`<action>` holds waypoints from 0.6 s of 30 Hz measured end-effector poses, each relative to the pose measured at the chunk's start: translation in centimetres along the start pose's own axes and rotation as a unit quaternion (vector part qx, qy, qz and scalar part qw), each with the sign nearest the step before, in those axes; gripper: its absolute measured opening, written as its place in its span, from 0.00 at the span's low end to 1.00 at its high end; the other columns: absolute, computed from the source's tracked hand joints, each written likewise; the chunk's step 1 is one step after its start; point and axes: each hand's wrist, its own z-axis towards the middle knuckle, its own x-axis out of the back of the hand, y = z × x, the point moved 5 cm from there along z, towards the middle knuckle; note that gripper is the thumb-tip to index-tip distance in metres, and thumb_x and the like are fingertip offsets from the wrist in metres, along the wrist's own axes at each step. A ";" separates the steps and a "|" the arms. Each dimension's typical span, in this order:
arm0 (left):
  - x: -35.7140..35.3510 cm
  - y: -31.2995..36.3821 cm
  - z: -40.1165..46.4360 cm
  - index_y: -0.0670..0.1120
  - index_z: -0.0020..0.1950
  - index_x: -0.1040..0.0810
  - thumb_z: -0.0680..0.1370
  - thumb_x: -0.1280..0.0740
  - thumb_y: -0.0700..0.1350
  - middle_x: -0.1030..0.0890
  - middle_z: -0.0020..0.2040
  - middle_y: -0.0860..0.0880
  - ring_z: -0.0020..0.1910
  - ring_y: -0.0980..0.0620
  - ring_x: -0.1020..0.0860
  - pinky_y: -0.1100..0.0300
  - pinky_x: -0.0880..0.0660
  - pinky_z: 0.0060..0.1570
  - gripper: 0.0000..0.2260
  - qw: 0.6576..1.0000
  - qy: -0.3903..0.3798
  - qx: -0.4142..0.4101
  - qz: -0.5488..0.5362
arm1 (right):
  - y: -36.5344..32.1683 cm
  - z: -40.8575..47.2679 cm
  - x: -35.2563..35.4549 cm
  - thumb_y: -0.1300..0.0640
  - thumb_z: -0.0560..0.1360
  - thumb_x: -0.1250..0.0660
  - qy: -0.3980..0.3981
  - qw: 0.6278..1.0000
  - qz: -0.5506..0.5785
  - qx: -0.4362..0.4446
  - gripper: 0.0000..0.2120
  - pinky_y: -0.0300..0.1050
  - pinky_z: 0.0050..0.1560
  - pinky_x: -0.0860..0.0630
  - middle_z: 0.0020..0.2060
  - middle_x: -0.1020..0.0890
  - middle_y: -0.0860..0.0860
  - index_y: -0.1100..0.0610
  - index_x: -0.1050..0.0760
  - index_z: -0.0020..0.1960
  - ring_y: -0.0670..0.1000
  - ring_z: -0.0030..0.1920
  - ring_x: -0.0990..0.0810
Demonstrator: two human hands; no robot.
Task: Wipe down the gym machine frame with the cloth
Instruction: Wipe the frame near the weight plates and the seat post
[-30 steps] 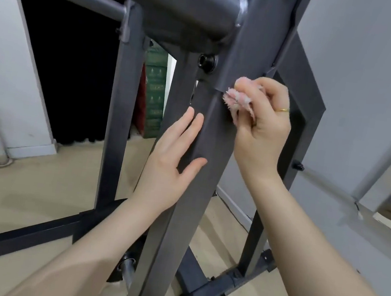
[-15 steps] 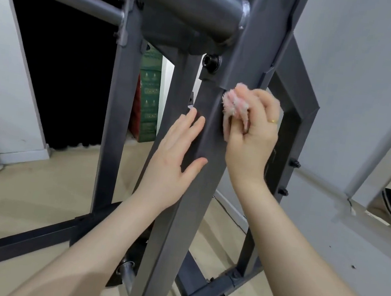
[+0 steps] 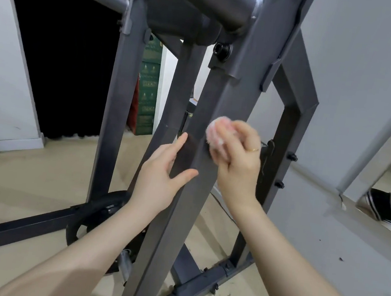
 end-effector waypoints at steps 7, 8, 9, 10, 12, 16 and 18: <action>0.0 -0.5 0.1 0.54 0.70 0.33 0.71 0.27 0.49 0.29 0.59 0.66 0.59 0.65 0.30 0.82 0.35 0.51 0.28 0.999 0.008 0.026 -0.038 | -5.9 7.7 0.0 0.69 0.72 0.33 -0.061 0.910 -0.238 0.335 0.04 0.50 0.38 0.22 0.42 0.18 0.59 0.65 0.19 0.45 0.59 0.41 0.21; 0.0 -0.5 0.1 0.54 0.70 0.33 0.72 0.27 0.50 0.30 0.59 0.66 0.59 0.66 0.31 0.81 0.35 0.51 0.28 0.999 0.007 0.024 -0.039 | -6.0 8.2 -0.1 0.68 0.74 0.34 -0.067 0.898 -0.256 0.352 0.04 0.52 0.38 0.22 0.42 0.18 0.59 0.65 0.20 0.44 0.60 0.40 0.20; -0.1 -0.5 0.0 0.56 0.69 0.33 0.72 0.28 0.50 0.30 0.58 0.68 0.58 0.68 0.31 0.80 0.35 0.51 0.28 0.999 0.007 0.020 -0.040 | -6.0 7.7 -0.1 0.66 0.76 0.36 -0.074 0.888 -0.266 0.368 0.06 0.53 0.40 0.22 0.42 0.18 0.58 0.64 0.20 0.44 0.60 0.41 0.20; -0.2 -0.5 -0.1 0.57 0.68 0.33 0.72 0.28 0.50 0.30 0.57 0.69 0.56 0.70 0.30 0.80 0.35 0.51 0.26 0.999 0.008 0.012 -0.036 | -5.8 6.4 -0.3 0.65 0.77 0.38 -0.093 0.875 -0.285 0.381 0.09 0.53 0.45 0.21 0.43 0.17 0.58 0.64 0.20 0.44 0.60 0.45 0.19; -0.3 -0.5 -0.2 0.56 0.63 0.29 0.72 0.28 0.49 0.28 0.53 0.67 0.53 0.68 0.28 0.79 0.34 0.50 0.22 1.000 0.005 -0.020 -0.013 | -5.0 2.6 -1.4 0.63 0.79 0.42 -0.186 0.828 -0.331 0.412 0.12 0.53 0.56 0.24 0.48 0.17 0.57 0.62 0.20 0.48 0.58 0.53 0.19; -0.4 -1.1 -0.4 0.52 0.70 0.31 0.73 0.29 0.48 0.26 0.60 0.59 0.58 0.65 0.30 0.75 0.33 0.55 0.26 0.999 -0.014 -0.035 -0.002 | -4.7 3.4 -3.5 0.61 0.81 0.48 -0.253 0.776 -0.390 0.427 0.18 0.50 0.53 0.24 0.43 0.18 0.53 0.59 0.19 0.49 0.56 0.46 0.20; -0.4 -1.5 -0.4 0.54 0.74 0.37 0.73 0.29 0.51 0.29 0.65 0.59 0.62 0.65 0.32 0.72 0.35 0.57 0.31 1.000 -0.018 -0.013 -0.010 | -4.9 5.5 -4.2 0.60 0.80 0.47 -0.222 0.786 -0.428 0.387 0.17 0.49 0.51 0.24 0.40 0.20 0.52 0.58 0.19 0.47 0.55 0.43 0.21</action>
